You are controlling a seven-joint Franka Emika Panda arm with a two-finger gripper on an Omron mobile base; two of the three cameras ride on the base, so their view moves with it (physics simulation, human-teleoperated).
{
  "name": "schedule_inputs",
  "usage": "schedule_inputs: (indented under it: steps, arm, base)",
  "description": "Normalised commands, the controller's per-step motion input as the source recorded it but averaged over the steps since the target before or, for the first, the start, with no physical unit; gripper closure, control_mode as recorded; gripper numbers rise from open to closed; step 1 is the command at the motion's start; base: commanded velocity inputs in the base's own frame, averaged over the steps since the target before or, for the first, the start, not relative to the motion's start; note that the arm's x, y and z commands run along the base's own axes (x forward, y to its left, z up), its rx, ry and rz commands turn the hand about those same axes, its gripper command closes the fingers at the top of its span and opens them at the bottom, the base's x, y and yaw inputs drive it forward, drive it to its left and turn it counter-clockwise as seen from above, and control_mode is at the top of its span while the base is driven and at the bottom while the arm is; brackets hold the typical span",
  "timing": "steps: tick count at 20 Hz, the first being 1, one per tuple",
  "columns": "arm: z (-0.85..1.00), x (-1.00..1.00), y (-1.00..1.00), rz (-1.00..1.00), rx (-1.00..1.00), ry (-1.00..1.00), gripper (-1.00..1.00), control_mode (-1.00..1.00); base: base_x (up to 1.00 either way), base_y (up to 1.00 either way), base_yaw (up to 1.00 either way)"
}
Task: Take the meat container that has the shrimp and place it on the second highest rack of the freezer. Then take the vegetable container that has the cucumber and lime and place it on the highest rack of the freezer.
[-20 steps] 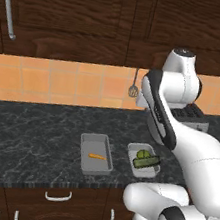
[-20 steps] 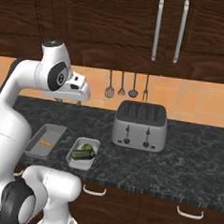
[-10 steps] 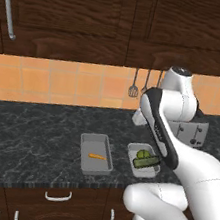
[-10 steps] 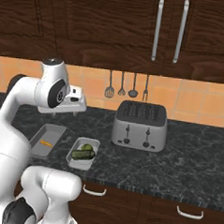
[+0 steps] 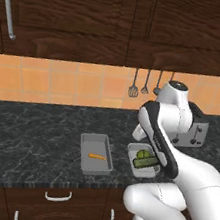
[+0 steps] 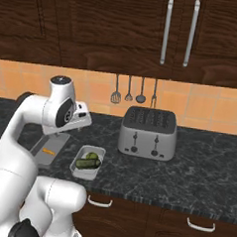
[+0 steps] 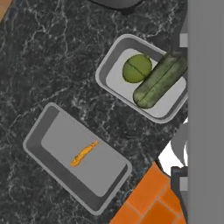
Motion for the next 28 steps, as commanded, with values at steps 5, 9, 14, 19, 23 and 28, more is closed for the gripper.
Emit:
schedule_inputs:
  steps: [5, 9, 14, 19, 23, 28]
  arm:
    - [-0.38, 0.00, 0.34, 0.04, -0.04, 0.00, -1.00, -1.00]
    - [-0.39, 0.00, 0.45, 0.04, -0.01, 0.00, -1.00, -1.00]
    - [-0.46, -0.04, 0.54, 0.12, -0.04, 0.02, -1.00, -1.00]
    - [-0.42, -0.14, 0.63, 0.22, -0.08, 0.02, -1.00, -1.00]
    - [-0.44, -0.05, 0.51, 0.18, -0.07, 0.02, -1.00, -1.00]
    - [-0.41, 0.00, 0.24, 0.19, -0.04, 0.03, -1.00, -1.00]
  base:
    - [0.00, 0.00, 0.00]
    - [0.00, 0.00, 0.00]
    - [0.00, 0.00, 0.00]
    - [0.00, 0.00, 0.00]
    - [0.00, 0.00, 0.00]
    - [0.00, 0.00, 0.00]
